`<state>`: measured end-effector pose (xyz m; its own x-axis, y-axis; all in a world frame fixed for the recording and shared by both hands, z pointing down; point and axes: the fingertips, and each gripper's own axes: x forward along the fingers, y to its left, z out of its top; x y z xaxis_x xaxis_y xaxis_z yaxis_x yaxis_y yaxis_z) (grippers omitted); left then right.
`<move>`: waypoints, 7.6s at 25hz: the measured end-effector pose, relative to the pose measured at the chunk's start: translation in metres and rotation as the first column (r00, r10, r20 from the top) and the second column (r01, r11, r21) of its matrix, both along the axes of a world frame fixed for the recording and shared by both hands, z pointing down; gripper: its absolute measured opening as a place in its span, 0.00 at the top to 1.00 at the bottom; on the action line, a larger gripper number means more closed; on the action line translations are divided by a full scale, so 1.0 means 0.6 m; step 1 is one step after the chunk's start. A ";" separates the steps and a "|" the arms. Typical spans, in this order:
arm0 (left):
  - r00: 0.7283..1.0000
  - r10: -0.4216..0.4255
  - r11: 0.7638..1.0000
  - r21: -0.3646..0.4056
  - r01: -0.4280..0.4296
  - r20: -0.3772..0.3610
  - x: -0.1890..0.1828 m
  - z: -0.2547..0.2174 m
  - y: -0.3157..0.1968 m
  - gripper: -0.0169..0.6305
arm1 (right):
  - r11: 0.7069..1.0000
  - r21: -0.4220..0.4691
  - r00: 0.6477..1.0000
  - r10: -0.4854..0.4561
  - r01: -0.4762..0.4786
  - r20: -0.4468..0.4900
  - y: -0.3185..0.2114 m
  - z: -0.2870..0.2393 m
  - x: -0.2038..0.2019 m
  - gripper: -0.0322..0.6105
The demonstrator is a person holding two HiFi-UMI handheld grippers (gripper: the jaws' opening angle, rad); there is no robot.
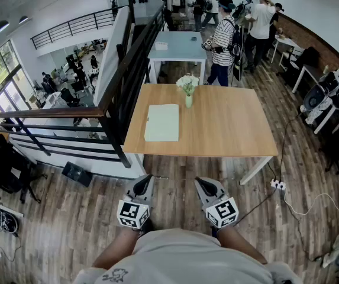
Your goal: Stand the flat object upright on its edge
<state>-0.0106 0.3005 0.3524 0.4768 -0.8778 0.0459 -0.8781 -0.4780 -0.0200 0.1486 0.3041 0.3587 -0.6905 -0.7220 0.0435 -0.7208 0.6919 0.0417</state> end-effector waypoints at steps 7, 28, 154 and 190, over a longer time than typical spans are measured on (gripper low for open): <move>1.000 0.003 1.000 -0.012 -0.003 -0.001 -0.006 0.005 0.000 0.96 | 1.000 -0.001 1.000 0.003 -0.003 0.001 0.001 0.005 -0.002 0.94; 1.000 0.006 1.000 -0.006 -0.006 0.024 -0.048 0.014 -0.053 0.96 | 0.997 0.015 0.997 0.072 -0.072 -0.007 -0.054 0.010 -0.025 0.91; 0.990 -0.010 0.496 -0.860 -0.118 -0.141 -0.246 0.613 -0.950 0.57 | 0.466 -0.869 0.986 0.070 -0.168 -0.153 -0.960 0.609 -0.165 0.47; 0.994 -0.029 0.509 -0.857 -0.078 -0.107 -0.221 0.617 -0.942 0.57 | 0.458 -0.871 0.983 0.038 -0.179 -0.182 -0.952 0.607 -0.174 0.52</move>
